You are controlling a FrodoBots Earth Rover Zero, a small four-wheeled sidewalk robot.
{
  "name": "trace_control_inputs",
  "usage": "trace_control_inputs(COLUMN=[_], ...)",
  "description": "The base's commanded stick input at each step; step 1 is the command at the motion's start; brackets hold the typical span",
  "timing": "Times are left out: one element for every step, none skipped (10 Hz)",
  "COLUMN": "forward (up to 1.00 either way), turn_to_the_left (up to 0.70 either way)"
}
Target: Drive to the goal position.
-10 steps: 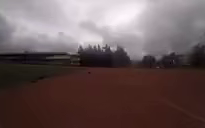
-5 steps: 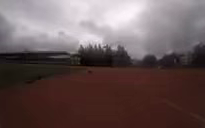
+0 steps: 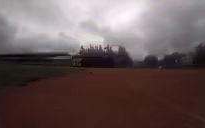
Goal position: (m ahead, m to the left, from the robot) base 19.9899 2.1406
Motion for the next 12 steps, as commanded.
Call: trace_control_inputs(forward=[0.70,0.70,0.70,0.70,0.70,0.70,0.70,0.70,0.70,0.70,0.70,0.70], turn_to_the_left=[0.00,0.00,0.00,0.00,0.00,0.00,0.00,0.00,0.00,0.00,0.00,0.00])
